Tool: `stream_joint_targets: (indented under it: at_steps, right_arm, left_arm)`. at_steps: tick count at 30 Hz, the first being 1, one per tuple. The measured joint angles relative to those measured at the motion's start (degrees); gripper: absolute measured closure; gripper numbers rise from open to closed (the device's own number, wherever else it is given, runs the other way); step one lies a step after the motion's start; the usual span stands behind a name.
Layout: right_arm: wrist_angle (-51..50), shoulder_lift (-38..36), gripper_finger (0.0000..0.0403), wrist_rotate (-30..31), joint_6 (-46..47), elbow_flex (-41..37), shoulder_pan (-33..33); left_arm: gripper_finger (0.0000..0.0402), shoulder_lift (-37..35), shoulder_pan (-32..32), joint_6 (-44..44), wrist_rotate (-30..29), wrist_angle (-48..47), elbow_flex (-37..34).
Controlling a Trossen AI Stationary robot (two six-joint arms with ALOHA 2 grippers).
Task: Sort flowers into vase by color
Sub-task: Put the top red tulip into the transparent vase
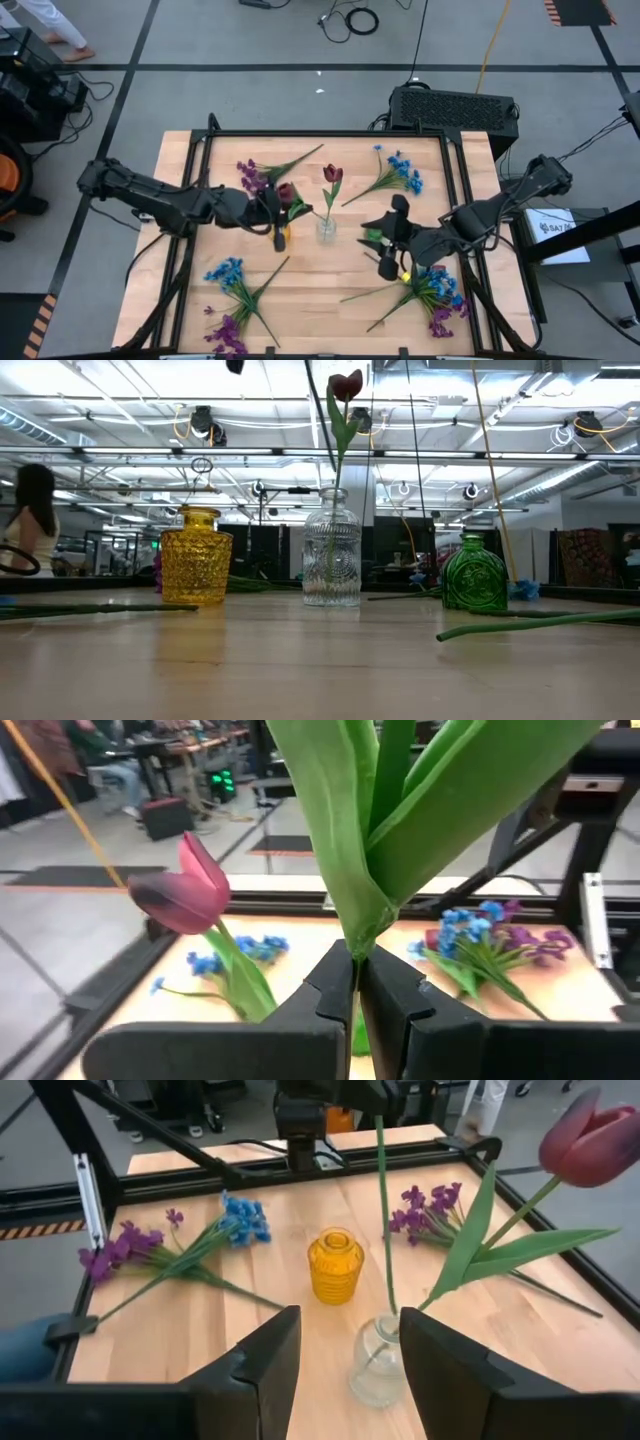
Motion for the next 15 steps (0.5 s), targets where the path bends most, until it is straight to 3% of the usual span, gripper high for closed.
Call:
stream_joint_targets:
  at_steps: [6,15]
  right_arm:
    - [-0.12,-0.11,0.0239,0.15,0.00,0.00,0.09]
    - [-0.06,-0.11,0.0239,0.18,-0.01,0.00,0.11]
  left_arm:
    - [0.0384,0.00,2.85,-2.55,5.31,-0.80,-0.44]
    - [0.0384,0.89,3.99,-2.60,5.44,-3.41,-0.44]
